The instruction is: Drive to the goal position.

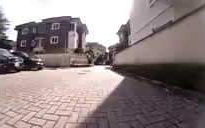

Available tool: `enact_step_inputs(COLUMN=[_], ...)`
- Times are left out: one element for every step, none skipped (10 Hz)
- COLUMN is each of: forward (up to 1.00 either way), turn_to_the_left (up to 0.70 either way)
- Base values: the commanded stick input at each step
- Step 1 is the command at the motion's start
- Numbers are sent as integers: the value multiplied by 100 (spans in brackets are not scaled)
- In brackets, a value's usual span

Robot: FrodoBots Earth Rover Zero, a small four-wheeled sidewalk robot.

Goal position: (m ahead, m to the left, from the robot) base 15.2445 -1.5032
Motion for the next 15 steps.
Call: enact_step_inputs(forward=[69, 69, 69, 69, 69, 69, 69, 69, 69, 69, 69, 69, 69, 69, 69], turn_to_the_left=[3, 3, 3, 3, 3, 3, 3, 3, 3, 3, 3, 3, 3, 3, 3])
